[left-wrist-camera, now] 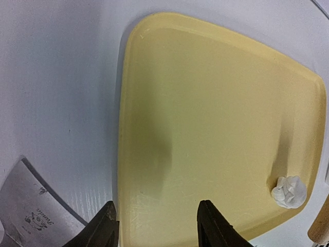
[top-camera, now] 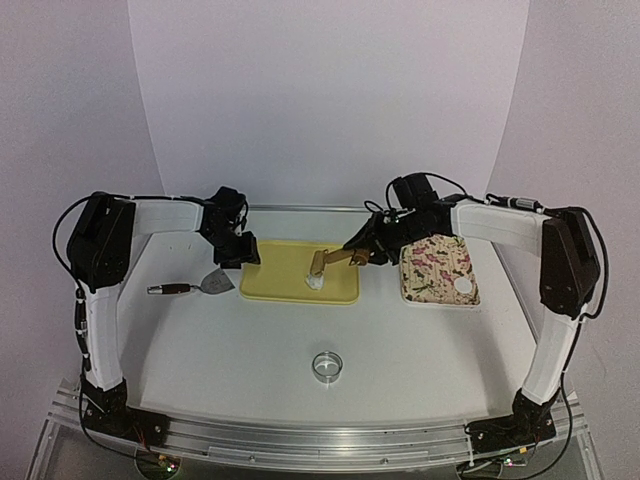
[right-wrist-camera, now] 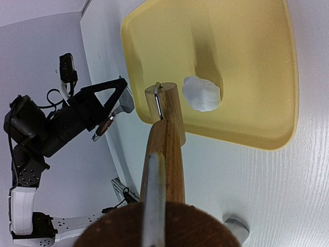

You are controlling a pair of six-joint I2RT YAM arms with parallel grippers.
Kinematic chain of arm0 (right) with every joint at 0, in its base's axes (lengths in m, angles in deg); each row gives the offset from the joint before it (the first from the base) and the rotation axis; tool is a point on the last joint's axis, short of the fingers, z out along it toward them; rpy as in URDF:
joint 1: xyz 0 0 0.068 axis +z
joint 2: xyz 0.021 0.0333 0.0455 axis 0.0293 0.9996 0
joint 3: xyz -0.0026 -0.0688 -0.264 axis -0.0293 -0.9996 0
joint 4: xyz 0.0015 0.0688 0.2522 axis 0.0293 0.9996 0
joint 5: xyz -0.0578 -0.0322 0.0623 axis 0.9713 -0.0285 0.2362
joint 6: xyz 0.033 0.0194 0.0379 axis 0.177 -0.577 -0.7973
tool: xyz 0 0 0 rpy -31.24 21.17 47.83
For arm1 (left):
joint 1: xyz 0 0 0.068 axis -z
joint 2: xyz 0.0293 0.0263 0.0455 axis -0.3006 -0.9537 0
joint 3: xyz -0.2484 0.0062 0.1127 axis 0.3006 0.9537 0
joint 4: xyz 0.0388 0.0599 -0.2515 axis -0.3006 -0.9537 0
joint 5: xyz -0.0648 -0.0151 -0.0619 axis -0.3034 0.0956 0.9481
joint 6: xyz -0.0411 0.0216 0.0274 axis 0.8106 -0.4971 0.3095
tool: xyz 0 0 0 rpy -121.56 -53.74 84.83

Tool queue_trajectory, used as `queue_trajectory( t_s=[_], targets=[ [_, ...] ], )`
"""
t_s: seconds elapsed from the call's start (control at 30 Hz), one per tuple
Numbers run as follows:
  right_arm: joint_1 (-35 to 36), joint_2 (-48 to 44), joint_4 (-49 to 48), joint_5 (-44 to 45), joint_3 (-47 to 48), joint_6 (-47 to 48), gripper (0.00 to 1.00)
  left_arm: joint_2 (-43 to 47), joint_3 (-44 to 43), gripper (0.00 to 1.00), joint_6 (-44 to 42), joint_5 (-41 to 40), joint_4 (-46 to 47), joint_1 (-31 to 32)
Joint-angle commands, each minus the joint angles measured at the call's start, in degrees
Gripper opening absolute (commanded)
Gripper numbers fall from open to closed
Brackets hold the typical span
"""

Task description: Roll out the dumpling wrappers from the dough

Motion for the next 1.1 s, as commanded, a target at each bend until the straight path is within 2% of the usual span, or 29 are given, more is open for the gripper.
queue_trajectory(
  t_s=[0.0,0.37,0.67,0.83,1.07],
  targets=[
    [0.5,1.2,-1.1,-0.4,3.5,-1.2,0.0,-2.4,-2.9,0.51,-1.4,-2.6,-0.8,-0.3],
    [0.5,4.1,3.4,1.4,5.4,-0.8,0.0,-4.4,-2.9,0.5,-2.8,-5.8,-1.7,-0.5],
    [0.6,5.9,5.0,2.1,6.5,0.4,0.0,-6.2,-2.8,0.39,-3.9,-6.4,-1.9,-0.6],
    [0.5,5.8,5.3,2.3,6.9,0.5,0.0,-7.6,-2.6,0.27,-4.8,-6.5,-1.9,-0.7],
    [0.5,2.3,5.3,0.8,9.7,0.6,0.0,-7.3,-0.7,0.03,-5.3,-6.0,-0.9,-0.6]
  ],
)
